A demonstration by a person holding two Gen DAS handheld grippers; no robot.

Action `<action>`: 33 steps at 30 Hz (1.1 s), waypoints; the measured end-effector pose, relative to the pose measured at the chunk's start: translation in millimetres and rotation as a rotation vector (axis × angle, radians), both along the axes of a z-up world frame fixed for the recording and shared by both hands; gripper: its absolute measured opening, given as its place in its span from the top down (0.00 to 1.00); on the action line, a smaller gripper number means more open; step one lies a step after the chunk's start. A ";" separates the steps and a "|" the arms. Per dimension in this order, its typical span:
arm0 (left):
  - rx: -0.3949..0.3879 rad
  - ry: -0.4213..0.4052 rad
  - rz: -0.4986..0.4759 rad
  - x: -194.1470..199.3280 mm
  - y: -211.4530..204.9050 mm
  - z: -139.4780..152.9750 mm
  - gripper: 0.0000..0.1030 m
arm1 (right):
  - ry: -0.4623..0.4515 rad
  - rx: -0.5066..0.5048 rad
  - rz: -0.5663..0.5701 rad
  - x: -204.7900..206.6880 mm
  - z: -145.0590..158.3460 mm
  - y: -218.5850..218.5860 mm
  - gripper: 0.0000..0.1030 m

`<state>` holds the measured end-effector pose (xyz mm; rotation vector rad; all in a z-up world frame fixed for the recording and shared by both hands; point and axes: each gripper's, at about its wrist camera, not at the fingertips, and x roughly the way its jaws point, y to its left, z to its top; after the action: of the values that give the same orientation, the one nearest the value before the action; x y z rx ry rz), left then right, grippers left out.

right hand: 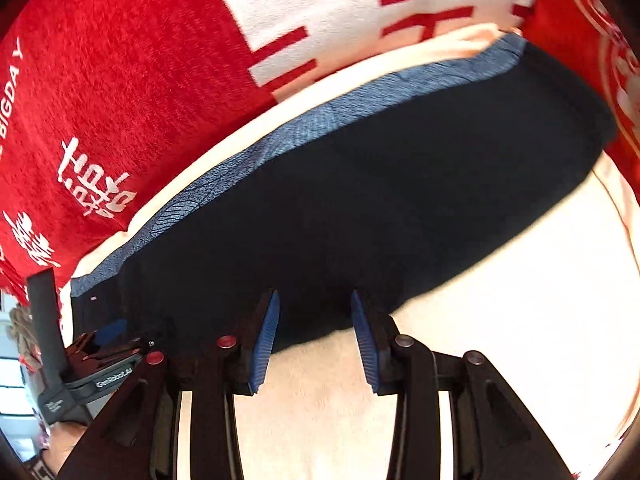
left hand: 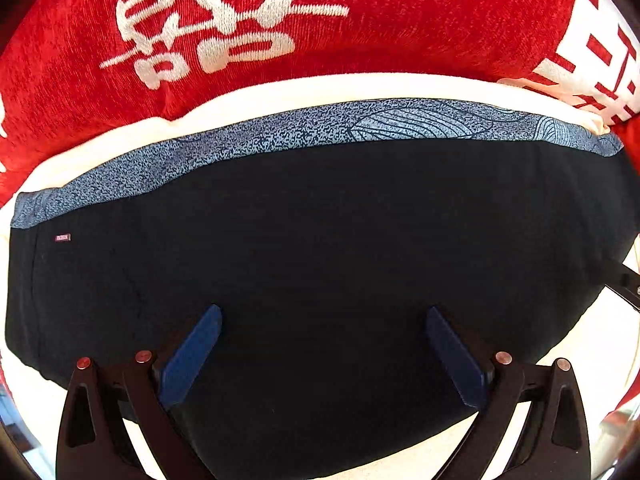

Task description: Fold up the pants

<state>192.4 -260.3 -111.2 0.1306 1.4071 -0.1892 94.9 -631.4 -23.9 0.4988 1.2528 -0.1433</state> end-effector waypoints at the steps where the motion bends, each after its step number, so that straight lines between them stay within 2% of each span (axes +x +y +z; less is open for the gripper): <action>1: 0.002 0.001 0.002 -3.2 -0.2 -1.4 0.00 | 0.001 0.002 -0.007 0.4 0.4 -1.7 0.60; 9: 0.022 -0.003 0.013 3.5 -10.8 -3.6 0.00 | 0.027 0.029 -0.041 -16.7 -3.7 -13.2 0.60; 15: 0.037 -0.009 0.028 -5.4 -11.7 -0.6 0.00 | 0.035 0.046 -0.076 -29.5 -7.0 -28.9 0.60; 18: 0.047 -0.014 0.031 -21.5 -27.7 5.0 0.00 | 0.032 0.048 -0.101 -35.6 -7.1 -41.3 0.60; 19: 0.051 -0.016 0.031 -14.1 -30.2 0.1 0.00 | 0.030 0.046 -0.111 -37.0 -6.9 -45.9 0.60; 23: 0.066 -0.019 0.032 -12.0 -41.7 2.6 0.00 | 0.015 0.045 -0.176 -39.4 -7.1 -70.5 0.59; 26: 0.075 -0.015 0.034 -12.2 -47.0 4.7 0.00 | -0.001 0.039 -0.222 -42.2 -4.1 -91.6 0.50; 33: 0.104 -0.018 0.031 -13.8 -61.3 9.0 0.00 | -0.030 0.026 -0.340 -39.9 -3.3 -136.0 0.50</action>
<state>178.5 -321.6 -102.2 0.1956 1.4004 -0.0884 55.0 -767.4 -27.2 0.7321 1.1338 -0.4052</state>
